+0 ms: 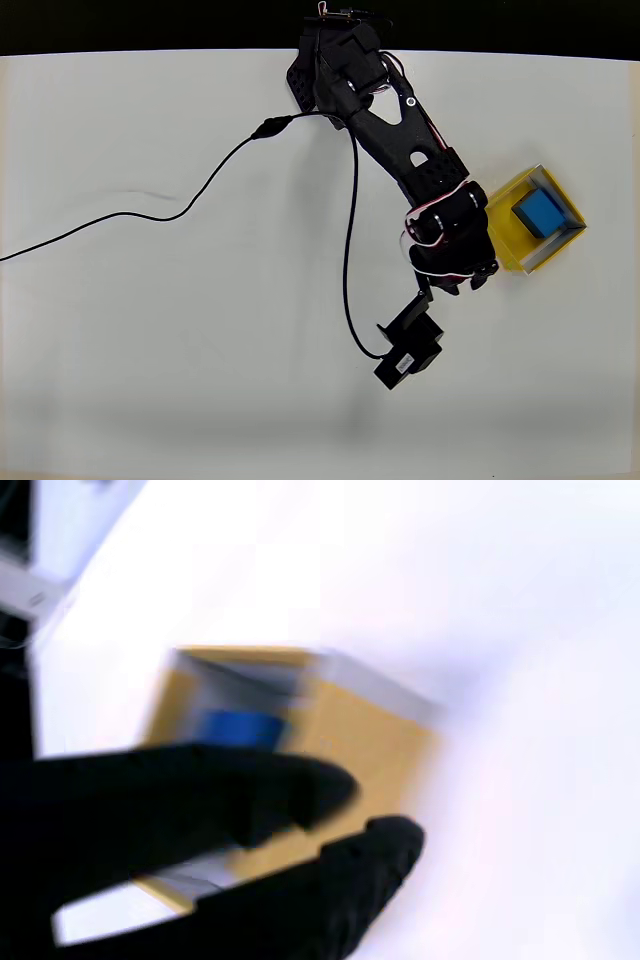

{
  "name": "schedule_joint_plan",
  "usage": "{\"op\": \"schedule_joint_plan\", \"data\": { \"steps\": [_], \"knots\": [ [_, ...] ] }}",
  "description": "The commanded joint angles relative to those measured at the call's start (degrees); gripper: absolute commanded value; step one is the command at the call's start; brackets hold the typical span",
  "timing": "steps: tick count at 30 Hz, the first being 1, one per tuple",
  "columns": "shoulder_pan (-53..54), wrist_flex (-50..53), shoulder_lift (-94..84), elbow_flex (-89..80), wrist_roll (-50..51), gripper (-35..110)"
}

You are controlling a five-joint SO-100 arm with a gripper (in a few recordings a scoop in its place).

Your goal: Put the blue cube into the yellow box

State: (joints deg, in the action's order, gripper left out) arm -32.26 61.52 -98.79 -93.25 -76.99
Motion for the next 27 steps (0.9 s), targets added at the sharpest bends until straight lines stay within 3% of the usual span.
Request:
{"op": "schedule_joint_plan", "data": {
  "steps": [1,16,27],
  "knots": [
    [7.6,-4.7,-14.8,-6.9,-6.4,0],
    [32.7,-24.6,-51.5,-54.6,-25.6,0],
    [58.3,-28.0,-66.3,-70.9,-30.3,0]
  ]
}}
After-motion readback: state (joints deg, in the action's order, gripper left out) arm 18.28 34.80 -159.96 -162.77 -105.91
